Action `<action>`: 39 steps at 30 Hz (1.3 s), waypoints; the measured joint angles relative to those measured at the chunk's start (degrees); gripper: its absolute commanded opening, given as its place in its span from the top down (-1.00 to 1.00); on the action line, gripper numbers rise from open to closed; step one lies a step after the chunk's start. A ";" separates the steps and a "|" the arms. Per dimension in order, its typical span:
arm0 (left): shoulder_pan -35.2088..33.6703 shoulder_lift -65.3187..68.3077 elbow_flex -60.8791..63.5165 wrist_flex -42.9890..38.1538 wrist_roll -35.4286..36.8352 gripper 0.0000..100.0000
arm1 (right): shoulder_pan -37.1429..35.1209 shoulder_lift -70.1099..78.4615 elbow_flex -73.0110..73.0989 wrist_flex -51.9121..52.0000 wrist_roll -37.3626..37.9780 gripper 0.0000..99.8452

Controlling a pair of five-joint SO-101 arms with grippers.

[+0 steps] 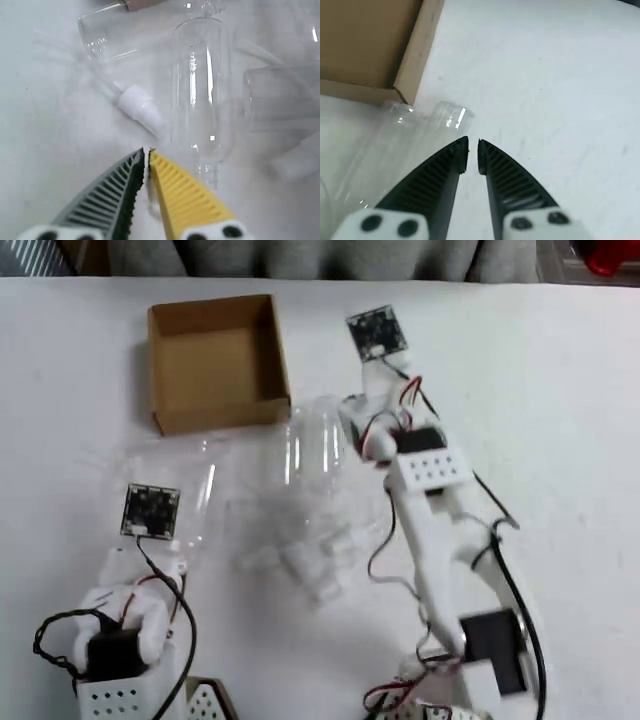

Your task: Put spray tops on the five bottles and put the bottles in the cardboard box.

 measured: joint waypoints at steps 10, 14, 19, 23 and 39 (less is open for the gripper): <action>0.00 0.00 2.20 -3.87 -0.09 0.95 | 0.44 24.70 -26.02 0.00 0.00 0.97; 0.00 0.00 2.29 -4.66 -0.09 0.95 | -0.35 33.58 -35.34 0.79 0.00 0.97; 0.00 0.00 2.29 -4.66 -0.09 0.95 | -1.32 42.64 -47.47 1.93 0.00 0.97; 0.00 0.00 2.29 -4.66 -0.09 0.95 | -0.88 49.85 -57.93 3.34 0.00 0.97; -1.32 0.00 2.73 -8.44 -0.09 0.95 | 5.36 62.77 -69.36 9.41 -9.93 0.97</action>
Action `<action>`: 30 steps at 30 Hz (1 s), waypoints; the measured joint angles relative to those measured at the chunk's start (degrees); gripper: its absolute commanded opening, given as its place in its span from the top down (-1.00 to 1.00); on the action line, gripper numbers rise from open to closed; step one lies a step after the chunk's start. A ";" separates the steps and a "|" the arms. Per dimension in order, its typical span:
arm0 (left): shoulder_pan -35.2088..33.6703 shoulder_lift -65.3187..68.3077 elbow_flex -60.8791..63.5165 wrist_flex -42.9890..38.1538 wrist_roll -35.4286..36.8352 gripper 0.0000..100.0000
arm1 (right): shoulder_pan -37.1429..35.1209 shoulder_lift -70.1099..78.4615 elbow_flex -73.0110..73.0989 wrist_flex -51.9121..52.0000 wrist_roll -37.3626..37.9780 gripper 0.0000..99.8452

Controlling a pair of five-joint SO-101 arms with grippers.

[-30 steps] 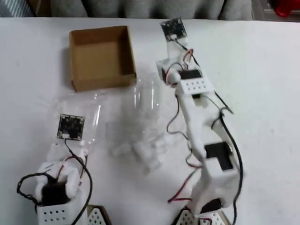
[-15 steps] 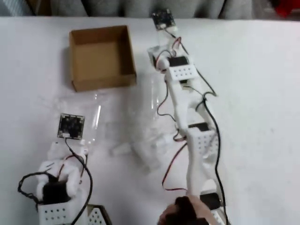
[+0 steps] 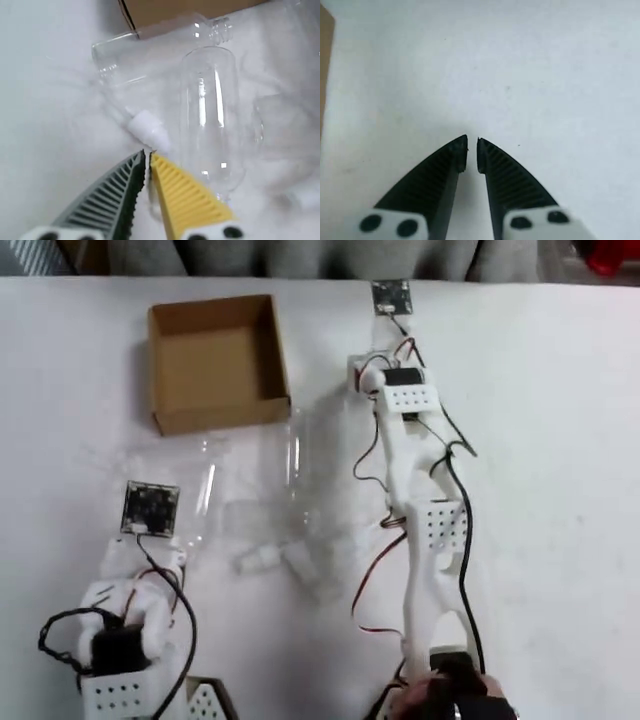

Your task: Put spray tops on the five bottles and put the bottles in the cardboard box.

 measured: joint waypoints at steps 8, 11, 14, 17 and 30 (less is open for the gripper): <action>-4.40 0.00 -14.77 0.70 0.00 0.95 | 1.41 0.00 0.00 0.00 -0.09 0.97; -4.48 -0.09 -22.42 2.64 0.00 0.95 | 1.32 0.00 0.00 0.00 -0.09 0.97; -4.48 4.04 -29.89 3.87 0.09 0.95 | 1.32 0.00 0.00 0.00 -0.09 0.97; -4.48 13.80 -37.80 4.13 0.00 0.95 | 1.32 0.00 0.00 0.00 -0.09 0.97; -4.48 61.19 -61.19 -0.62 3.16 0.92 | 1.32 0.09 0.00 0.00 -0.09 0.97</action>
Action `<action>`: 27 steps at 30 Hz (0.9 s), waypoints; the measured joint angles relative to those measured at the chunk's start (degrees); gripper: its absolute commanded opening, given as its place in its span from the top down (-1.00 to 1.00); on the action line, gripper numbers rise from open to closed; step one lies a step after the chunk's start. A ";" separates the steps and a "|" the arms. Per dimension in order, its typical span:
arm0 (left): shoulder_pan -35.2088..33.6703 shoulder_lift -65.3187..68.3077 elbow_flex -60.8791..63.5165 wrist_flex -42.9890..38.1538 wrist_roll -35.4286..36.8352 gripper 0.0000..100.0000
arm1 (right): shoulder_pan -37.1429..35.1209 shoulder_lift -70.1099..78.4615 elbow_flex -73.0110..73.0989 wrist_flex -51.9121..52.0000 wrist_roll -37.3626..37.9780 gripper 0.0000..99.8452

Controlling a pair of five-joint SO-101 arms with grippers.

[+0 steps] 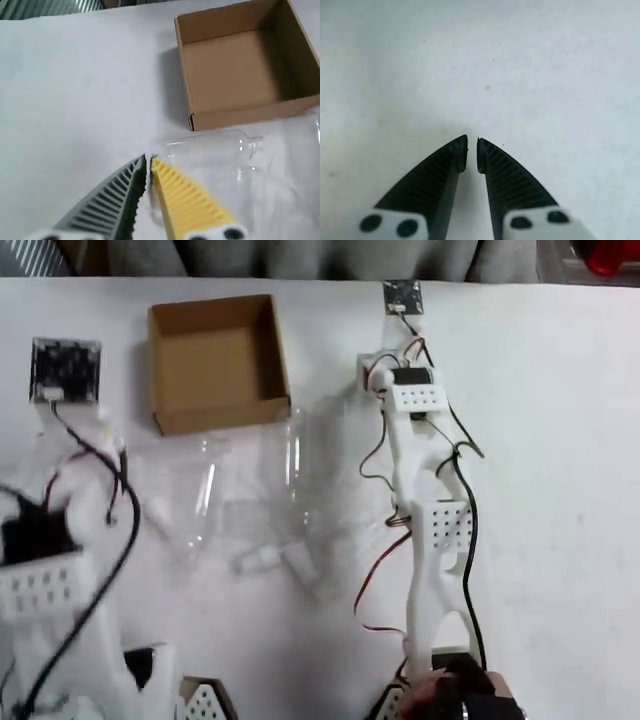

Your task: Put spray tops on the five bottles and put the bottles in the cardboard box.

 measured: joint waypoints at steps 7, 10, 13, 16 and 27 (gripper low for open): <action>0.00 16.70 -0.53 -14.33 19.08 0.67 | 0.00 0.00 0.00 0.00 0.00 0.97; 1.32 21.98 -0.97 -18.90 19.78 0.67 | 0.00 0.00 0.00 0.00 0.00 0.97; 2.11 27.78 -4.40 -20.22 19.78 0.66 | 0.00 0.00 0.00 0.00 0.00 0.97; 2.37 34.37 -10.02 -20.31 19.78 0.66 | 0.00 0.00 0.00 -0.53 0.00 0.97; 2.46 65.76 -41.67 -10.90 15.03 0.67 | 0.00 0.00 0.00 -0.88 0.00 0.97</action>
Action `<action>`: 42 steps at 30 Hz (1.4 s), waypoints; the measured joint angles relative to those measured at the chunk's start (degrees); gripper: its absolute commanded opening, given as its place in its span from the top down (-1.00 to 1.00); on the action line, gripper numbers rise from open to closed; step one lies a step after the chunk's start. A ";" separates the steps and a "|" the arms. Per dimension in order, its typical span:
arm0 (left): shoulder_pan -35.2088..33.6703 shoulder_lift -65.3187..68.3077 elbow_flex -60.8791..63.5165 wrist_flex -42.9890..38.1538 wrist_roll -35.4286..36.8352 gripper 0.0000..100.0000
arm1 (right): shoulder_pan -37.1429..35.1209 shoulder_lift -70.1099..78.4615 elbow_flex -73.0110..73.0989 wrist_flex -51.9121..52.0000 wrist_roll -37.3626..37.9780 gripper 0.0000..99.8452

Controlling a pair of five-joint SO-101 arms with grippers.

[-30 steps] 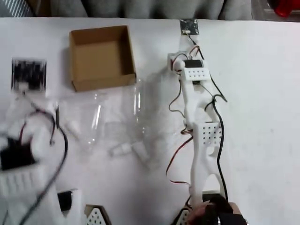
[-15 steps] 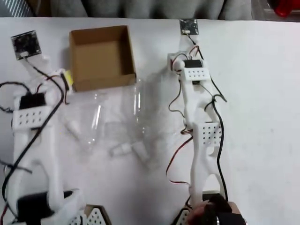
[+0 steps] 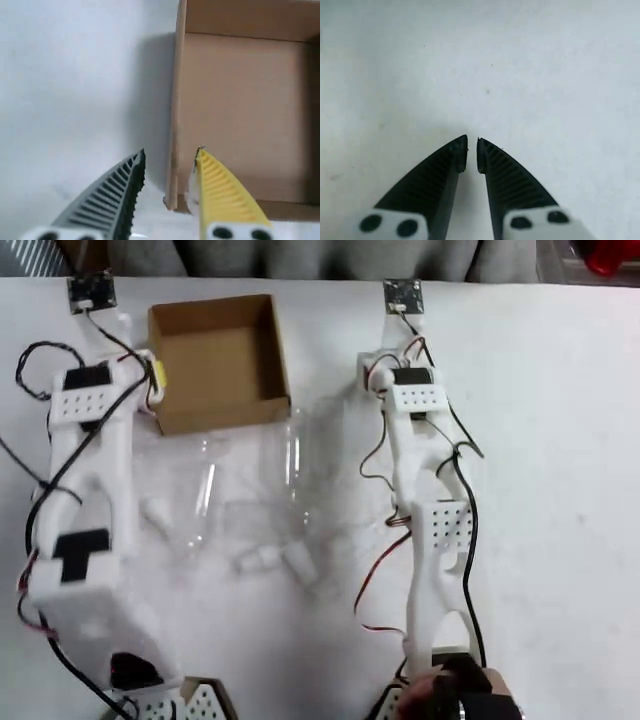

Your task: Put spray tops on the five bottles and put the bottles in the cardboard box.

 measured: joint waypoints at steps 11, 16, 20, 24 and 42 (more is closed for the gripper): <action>1.58 22.95 -20.84 5.19 -0.35 0.81 | 0.00 0.00 0.00 0.00 0.00 0.97; 5.01 25.67 -23.65 6.07 -2.37 0.95 | 0.00 0.00 0.00 0.00 0.00 0.97; 7.65 25.67 -24.35 8.35 -9.41 0.95 | 0.00 0.00 0.00 0.00 0.00 0.97; 11.43 25.67 -25.05 12.04 -11.60 0.95 | 0.00 0.00 0.00 0.00 0.00 0.97; 13.54 25.49 -26.81 24.44 -10.64 0.95 | 0.35 0.00 0.00 0.00 0.00 0.97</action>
